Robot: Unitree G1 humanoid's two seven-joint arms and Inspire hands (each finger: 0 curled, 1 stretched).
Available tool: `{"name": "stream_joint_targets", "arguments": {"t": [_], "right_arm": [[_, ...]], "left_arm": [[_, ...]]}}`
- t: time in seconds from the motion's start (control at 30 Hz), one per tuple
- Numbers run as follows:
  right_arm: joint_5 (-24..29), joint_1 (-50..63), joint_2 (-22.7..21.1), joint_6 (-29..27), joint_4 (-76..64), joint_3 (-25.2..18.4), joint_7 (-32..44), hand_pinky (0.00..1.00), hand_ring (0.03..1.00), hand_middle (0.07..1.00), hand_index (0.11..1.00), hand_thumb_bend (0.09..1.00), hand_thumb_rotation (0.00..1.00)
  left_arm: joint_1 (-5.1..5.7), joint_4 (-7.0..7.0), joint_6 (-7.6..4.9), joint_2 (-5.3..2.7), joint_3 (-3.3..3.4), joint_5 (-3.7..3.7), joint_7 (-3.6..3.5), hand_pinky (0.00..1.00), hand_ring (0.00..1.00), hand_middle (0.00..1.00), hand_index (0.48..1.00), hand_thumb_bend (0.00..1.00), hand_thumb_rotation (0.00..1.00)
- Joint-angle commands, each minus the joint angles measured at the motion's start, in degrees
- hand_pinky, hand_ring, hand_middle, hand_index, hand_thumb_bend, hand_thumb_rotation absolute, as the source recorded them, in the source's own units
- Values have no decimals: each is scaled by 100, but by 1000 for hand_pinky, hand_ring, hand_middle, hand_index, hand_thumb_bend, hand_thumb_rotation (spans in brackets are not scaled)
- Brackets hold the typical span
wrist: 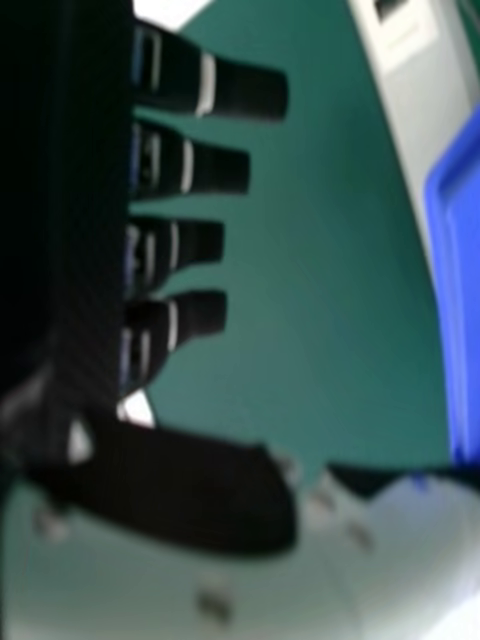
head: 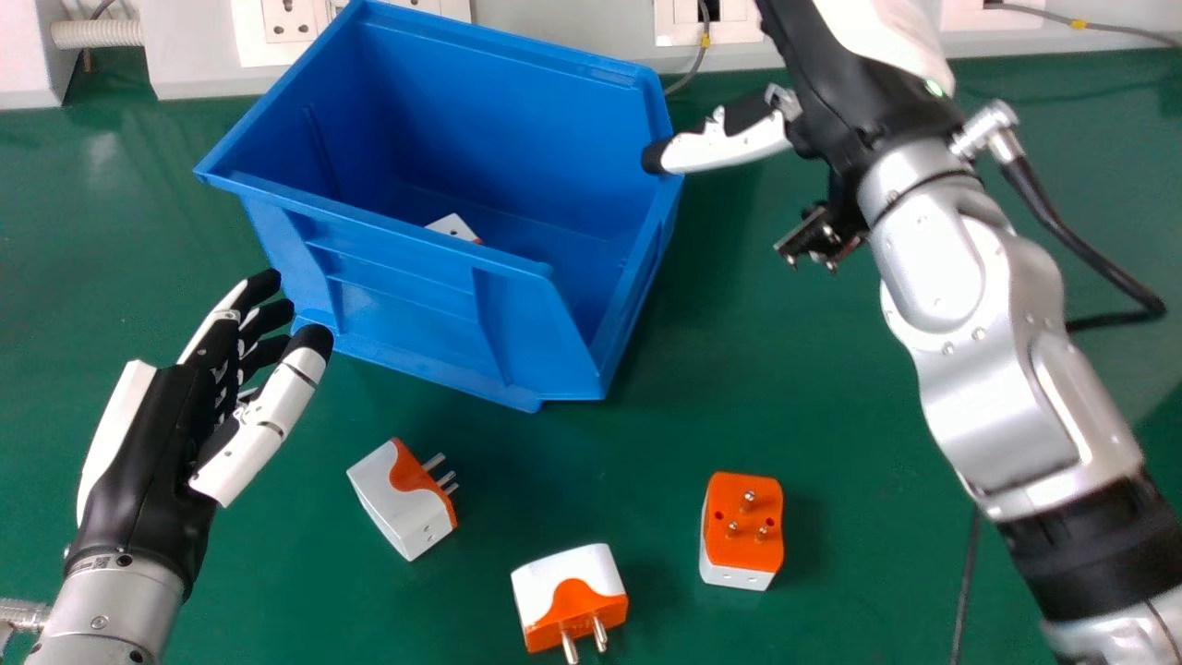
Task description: Pick all objects and put in blue box
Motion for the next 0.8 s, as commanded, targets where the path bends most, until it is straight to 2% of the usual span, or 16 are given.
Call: {"name": "stream_joint_targets", "arguments": {"t": [0.0, 0.17, 0.33, 0.43, 0.53, 0.63, 0.77], "right_arm": [[-127, 374, -56, 13, -416, -102, -130, 716, 879, 939, 899, 631, 168], [-371, 1220, -12, 18, -993, -124, -365, 713, 874, 933, 887, 638, 195], [-455, 1891, -51, -6, -1488, -209, -413, 727, 875, 937, 884, 647, 211], [-561, 2386, -62, -26, -1824, -262, -423, 740, 880, 938, 886, 650, 219], [-653, 2827, -46, -56, -2087, -299, -467, 751, 885, 939, 889, 655, 227], [-767, 3198, 2, -67, -2312, -294, -512, 762, 889, 940, 890, 656, 231], [-857, 3672, 164, -70, -2480, -253, -646, 785, 900, 943, 898, 646, 239]], "left_arm": [[52, -71, -116, -66, 77, -80, 75, 811, 902, 924, 930, 415, 672], [235, -148, -229, -170, 126, -120, 111, 813, 902, 924, 932, 401, 666], [394, -115, -389, -240, 170, -122, 156, 802, 886, 917, 930, 405, 661], [525, -138, -466, -292, 198, -160, 169, 795, 878, 912, 930, 406, 659], [675, -202, -564, -330, 228, -190, 162, 787, 872, 907, 929, 405, 657], [778, -195, -664, -347, 274, -222, 136, 782, 869, 905, 928, 404, 656], [905, -289, -671, -395, 286, -232, 156, 773, 865, 901, 923, 402, 654]]}}
